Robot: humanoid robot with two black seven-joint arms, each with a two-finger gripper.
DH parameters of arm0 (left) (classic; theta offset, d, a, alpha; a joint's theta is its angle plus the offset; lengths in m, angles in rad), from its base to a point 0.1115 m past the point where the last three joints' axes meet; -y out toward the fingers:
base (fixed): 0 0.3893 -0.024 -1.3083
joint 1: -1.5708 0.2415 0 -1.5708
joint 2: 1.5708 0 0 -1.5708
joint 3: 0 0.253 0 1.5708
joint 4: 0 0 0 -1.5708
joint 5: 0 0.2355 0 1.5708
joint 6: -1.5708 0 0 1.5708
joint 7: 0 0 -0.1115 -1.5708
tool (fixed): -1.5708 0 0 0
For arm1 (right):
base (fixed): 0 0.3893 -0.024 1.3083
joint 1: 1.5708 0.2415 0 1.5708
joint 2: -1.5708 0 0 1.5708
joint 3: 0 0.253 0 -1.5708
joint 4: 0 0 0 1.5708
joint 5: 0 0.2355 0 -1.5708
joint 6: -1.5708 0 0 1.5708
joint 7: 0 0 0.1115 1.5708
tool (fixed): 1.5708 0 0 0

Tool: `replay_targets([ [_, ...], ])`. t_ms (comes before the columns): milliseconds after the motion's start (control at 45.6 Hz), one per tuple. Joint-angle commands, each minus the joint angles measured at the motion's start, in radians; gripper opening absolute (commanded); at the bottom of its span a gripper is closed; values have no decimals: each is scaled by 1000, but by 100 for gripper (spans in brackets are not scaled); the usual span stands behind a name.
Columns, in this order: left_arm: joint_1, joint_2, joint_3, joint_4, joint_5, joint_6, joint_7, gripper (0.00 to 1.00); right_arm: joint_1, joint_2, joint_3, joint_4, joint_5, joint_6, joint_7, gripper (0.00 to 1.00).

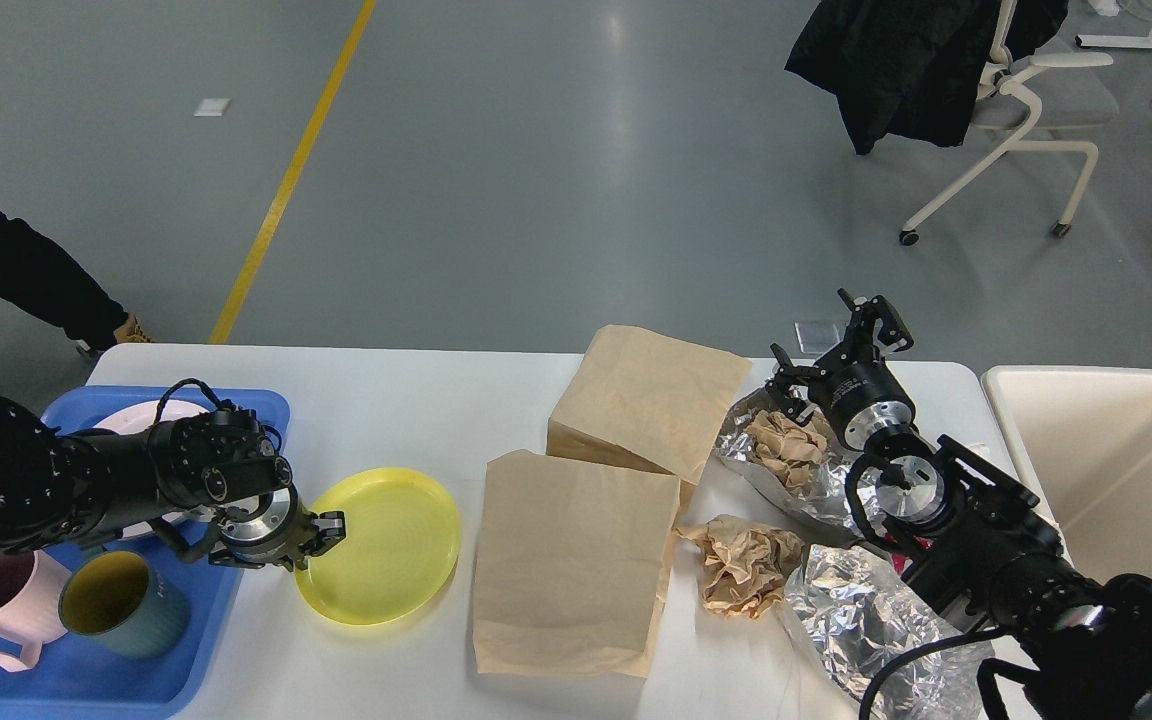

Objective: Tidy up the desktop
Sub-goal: 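Grasp the yellow plate edge with the left gripper, then lift the yellow plate and carry it over the blue tray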

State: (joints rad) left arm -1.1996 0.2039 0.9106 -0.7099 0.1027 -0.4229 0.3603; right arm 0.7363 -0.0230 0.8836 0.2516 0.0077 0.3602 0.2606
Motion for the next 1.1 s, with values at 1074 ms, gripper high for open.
replay_targets([
  [1074,-435,275,-41,-161,-23,-527,34,0,0,0,0,0,0,-1,-1,100],
])
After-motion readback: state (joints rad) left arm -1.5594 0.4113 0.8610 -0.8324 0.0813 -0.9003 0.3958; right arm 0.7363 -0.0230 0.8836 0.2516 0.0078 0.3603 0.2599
